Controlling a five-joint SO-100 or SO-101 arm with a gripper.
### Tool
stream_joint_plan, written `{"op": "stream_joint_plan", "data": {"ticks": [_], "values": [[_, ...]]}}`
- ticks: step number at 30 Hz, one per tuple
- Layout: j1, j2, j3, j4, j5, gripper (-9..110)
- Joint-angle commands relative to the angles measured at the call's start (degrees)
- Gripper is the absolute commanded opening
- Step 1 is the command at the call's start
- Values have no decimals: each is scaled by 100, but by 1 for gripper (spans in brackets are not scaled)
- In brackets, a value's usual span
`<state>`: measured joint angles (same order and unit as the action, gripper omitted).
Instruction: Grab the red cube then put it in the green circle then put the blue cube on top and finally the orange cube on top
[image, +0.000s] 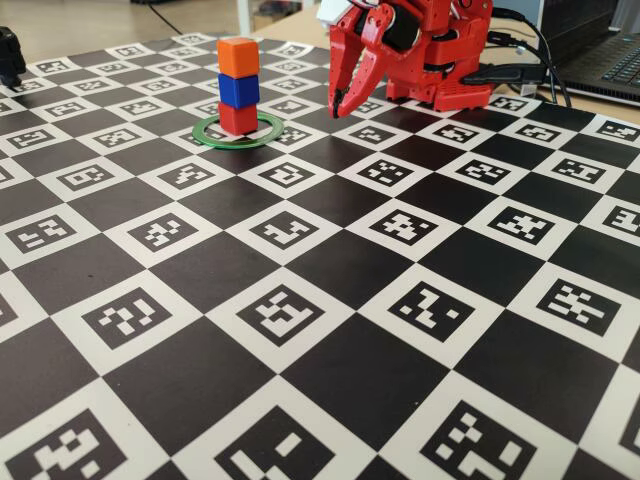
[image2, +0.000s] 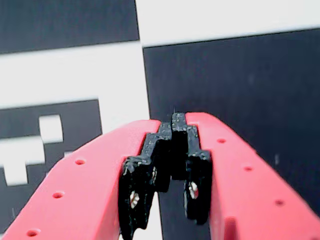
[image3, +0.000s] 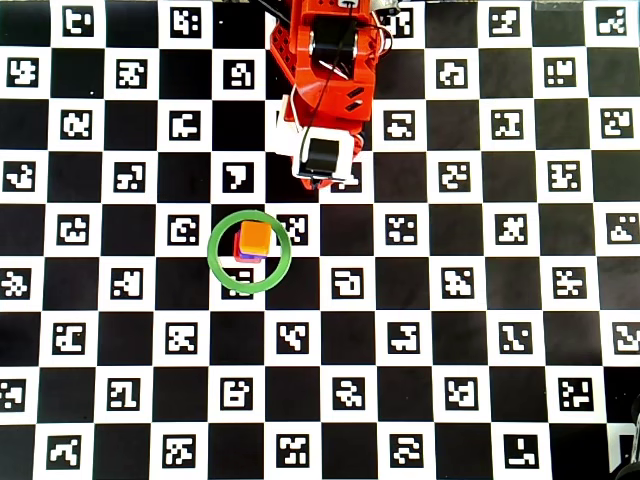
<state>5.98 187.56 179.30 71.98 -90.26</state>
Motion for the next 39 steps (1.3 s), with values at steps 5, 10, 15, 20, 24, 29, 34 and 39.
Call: {"op": "stream_joint_plan", "data": {"ticks": [5,10,15,20,24,29,34,39], "values": [[62,70,316,369,114,-6],[44,404,325,545,158,-6],[9,475,325,562,308,-6],[44,475,325,562,299,-6],[44,475,325,562,299,-6],[44,475,325,562,299,-6],[44,475,325,562,299,-6],[44,475,325,562,299,-6]]}}
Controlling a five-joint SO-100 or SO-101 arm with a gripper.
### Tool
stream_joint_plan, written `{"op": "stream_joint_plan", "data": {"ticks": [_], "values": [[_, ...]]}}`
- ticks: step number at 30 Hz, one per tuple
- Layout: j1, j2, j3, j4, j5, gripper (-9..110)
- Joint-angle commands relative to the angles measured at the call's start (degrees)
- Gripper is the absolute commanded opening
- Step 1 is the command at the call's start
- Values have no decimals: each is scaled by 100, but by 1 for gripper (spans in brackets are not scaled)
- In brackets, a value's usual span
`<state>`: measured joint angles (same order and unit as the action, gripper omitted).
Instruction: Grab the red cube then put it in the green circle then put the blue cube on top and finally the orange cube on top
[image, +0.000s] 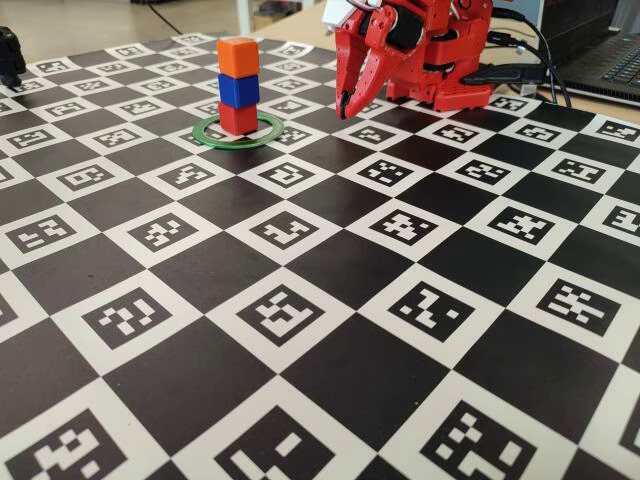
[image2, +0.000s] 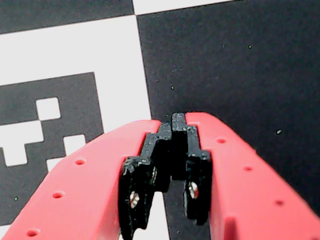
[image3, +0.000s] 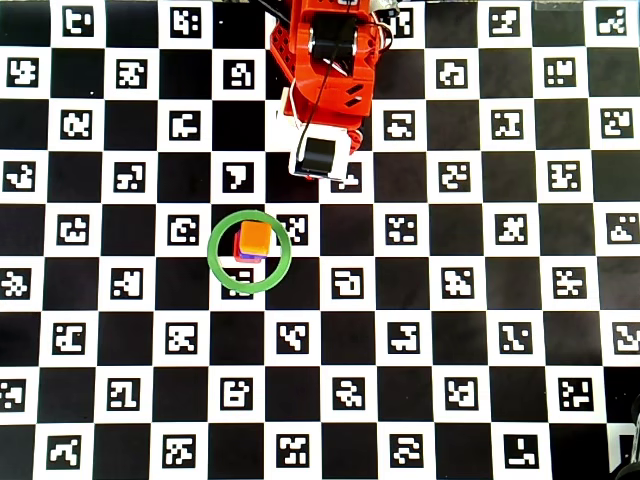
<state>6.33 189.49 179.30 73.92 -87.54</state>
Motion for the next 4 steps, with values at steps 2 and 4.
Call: {"op": "stream_joint_plan", "data": {"ticks": [2,4], "values": [[9,281,325,369,26,-6],[9,281,325,369,26,-6]]}}
